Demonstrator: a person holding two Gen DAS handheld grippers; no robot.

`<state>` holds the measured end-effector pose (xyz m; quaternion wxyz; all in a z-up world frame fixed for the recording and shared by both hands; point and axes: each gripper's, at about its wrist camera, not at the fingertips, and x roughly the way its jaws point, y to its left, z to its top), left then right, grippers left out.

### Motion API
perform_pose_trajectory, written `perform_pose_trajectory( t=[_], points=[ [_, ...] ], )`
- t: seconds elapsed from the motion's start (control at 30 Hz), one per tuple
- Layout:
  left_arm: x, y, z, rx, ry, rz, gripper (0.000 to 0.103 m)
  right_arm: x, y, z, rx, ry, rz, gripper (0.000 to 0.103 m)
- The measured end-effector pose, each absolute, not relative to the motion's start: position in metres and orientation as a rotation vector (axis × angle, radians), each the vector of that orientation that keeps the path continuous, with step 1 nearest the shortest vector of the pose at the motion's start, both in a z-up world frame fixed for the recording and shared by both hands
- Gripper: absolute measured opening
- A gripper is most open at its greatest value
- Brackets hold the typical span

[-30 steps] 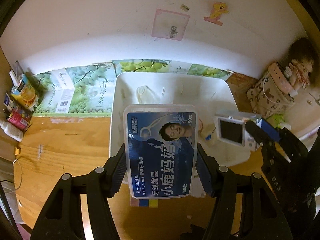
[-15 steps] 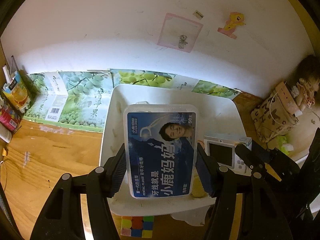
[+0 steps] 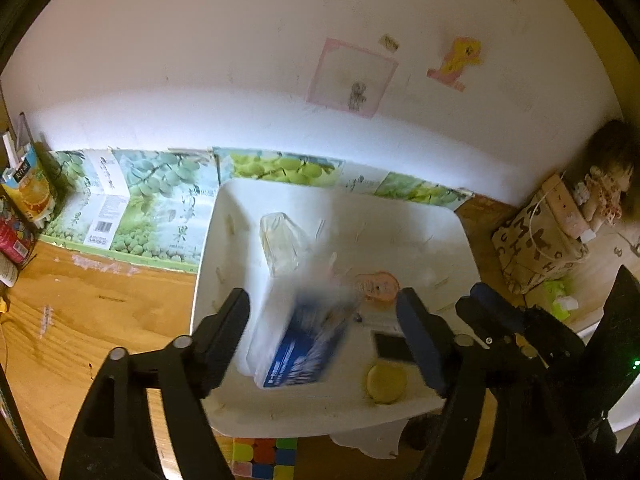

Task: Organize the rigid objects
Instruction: 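Open the left tool to drop the floss box while the right tool holds the device over the bin, then open the right tool to drop the white device into the bin, then withdraw both tools from the bin toward the white holder and black charger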

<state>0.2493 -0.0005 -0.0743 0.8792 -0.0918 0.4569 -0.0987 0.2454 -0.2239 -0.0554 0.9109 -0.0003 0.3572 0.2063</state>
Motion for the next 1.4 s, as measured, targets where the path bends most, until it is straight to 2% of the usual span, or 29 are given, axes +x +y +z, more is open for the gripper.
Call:
perform_pose_trajectory(
  t=[0.17, 0.23, 0.4, 0.53, 0.8, 1.4],
  points=[
    [0.238, 0.003, -0.057, -0.183, 0.891, -0.185, 0.083, 0.241, -0.224, -0.049, -0.006, 0.725, 0.421, 0.025],
    [0.232, 0.004, -0.052, -0.174, 0.877, -0.184, 0.083, 0.238, -0.225, -0.044, -0.003, 0.713, 0.416, 0.034],
    [0.208, 0.005, -0.032, -0.149, 0.807, -0.198, 0.083, 0.222, -0.226, -0.026, -0.007, 0.667, 0.412, 0.046],
    [0.185, 0.008, -0.015, -0.136, 0.747, -0.216, 0.083, 0.202, -0.226, -0.006, -0.012, 0.616, 0.403, 0.06],
    [0.144, 0.018, 0.001, -0.142, 0.7, -0.235, 0.084, 0.152, -0.217, 0.013, 0.001, 0.582, 0.383, 0.074],
    [0.068, 0.06, -0.023, -0.16, 0.749, -0.235, 0.084, 0.053, -0.182, 0.001, 0.045, 0.618, 0.319, 0.076]
  ],
)
